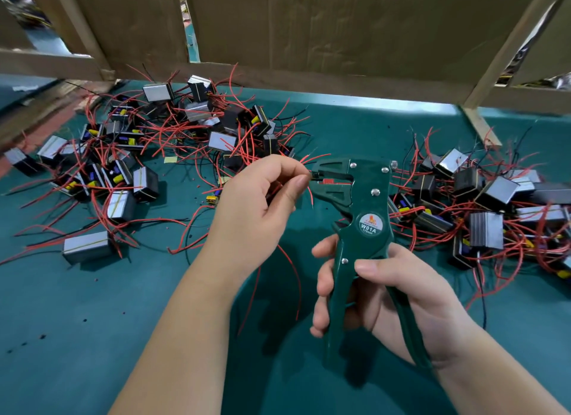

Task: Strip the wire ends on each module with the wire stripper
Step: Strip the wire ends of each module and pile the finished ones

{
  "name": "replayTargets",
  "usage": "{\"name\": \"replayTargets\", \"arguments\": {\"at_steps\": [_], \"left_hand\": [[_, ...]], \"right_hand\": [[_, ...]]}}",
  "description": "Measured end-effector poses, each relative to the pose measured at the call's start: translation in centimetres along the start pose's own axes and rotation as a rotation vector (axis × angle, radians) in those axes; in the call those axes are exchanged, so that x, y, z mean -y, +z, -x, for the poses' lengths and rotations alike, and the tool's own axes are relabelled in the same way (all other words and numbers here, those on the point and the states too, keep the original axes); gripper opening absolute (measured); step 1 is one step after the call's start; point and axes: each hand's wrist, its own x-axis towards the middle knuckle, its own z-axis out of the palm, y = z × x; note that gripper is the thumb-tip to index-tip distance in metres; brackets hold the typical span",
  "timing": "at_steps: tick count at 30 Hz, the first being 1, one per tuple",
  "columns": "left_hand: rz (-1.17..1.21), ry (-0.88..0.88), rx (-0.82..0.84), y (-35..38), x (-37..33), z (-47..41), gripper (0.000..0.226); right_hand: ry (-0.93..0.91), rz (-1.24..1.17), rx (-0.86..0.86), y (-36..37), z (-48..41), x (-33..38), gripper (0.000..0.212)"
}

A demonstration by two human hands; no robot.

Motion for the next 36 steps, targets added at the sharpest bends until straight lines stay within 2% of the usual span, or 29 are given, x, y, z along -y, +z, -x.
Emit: {"name": "replayTargets", "arguments": {"at_steps": [5, 13, 24, 28, 30, 32, 36], "left_hand": [[-0.015, 0.036, -0.035, 0.0, -0.2, 0.0, 0.009], [-0.032, 0.07, -0.033, 0.0, -0.3, -0.1, 0.011], [-0.008, 0.061, -0.025, 0.0, -0.2, 0.0, 0.011], [0.147, -0.043, -0.086, 0.3, 0.0, 0.0, 0.012], [0.215, -0.117, -0.115, 0.4, 0.2, -0.1, 0.025], [0.183, -0.201, -0.117, 0.7, 0.6, -0.1, 0.031], [0.288, -0.351, -0.15, 0.4, 0.8, -0.5, 0.008]], "right_hand": [[-0.016, 0.025, -0.025, -0.2, -0.2, 0.0, 0.052], [-0.025, 0.055, -0.04, -0.3, -0.1, -0.1, 0.043], [-0.013, 0.047, -0.064, -0.1, -0.1, -0.1, 0.04], [-0.036, 0.053, -0.183, 0.6, -0.2, -0.6, 0.04], [-0.044, 0.087, -0.292, 0.6, -0.3, -0.6, 0.034], [-0.022, 0.087, -0.312, 0.3, -0.5, -0.4, 0.033], [-0.075, -0.062, -0.236, -0.3, -0.7, 0.2, 0.049]]}}
